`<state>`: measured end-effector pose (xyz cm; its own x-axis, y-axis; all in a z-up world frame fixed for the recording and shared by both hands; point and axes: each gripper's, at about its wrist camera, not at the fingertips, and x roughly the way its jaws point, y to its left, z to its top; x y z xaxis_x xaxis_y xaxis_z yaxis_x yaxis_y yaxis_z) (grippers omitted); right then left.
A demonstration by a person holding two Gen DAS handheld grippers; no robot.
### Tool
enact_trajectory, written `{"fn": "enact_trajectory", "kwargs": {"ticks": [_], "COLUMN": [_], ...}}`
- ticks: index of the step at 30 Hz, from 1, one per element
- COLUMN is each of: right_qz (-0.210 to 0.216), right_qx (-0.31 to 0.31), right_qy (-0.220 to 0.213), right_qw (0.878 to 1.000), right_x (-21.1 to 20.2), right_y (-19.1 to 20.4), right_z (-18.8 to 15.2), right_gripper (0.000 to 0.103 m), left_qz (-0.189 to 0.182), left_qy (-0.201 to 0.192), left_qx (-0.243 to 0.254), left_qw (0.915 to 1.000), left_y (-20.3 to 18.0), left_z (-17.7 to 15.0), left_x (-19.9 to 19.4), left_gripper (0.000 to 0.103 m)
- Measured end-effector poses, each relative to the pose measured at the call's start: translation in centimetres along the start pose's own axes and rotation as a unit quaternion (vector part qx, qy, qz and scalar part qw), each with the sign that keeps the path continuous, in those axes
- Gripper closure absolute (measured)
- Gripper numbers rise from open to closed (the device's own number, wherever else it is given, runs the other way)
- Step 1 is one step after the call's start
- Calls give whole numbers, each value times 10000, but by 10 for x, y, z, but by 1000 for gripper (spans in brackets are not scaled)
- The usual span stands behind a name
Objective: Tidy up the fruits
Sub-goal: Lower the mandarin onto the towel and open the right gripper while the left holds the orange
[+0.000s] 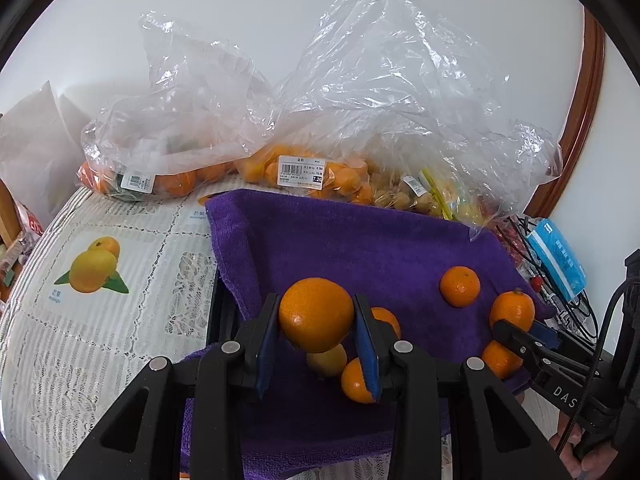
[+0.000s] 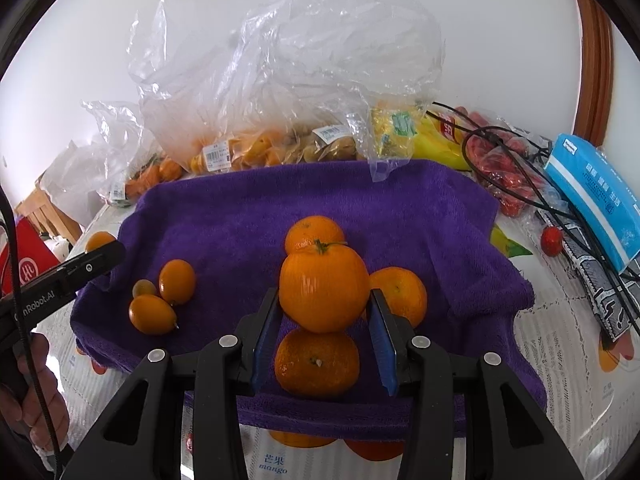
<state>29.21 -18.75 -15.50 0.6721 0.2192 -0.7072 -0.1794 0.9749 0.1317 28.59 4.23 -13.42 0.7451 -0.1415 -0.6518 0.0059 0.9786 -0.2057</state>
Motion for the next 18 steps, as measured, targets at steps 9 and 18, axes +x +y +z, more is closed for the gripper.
{"fn": "enact_trajectory", "kwargs": {"ticks": [9, 18], "right_qz": [-114, -151], "right_qx": [-107, 61], "right_qy": [-102, -367], "right_qw": [9998, 9992], "right_x": [-4, -18], "right_y": [3, -7], "right_z": [-1, 4], "right_gripper": [60, 60], "left_qz": [-74, -175], "left_qy": [40, 15], "left_qx": [-37, -173], "left_qw": [10000, 9997], "left_y": [-1, 5], "left_z": [0, 2], "left_x": [0, -2], "left_gripper": [69, 69]}}
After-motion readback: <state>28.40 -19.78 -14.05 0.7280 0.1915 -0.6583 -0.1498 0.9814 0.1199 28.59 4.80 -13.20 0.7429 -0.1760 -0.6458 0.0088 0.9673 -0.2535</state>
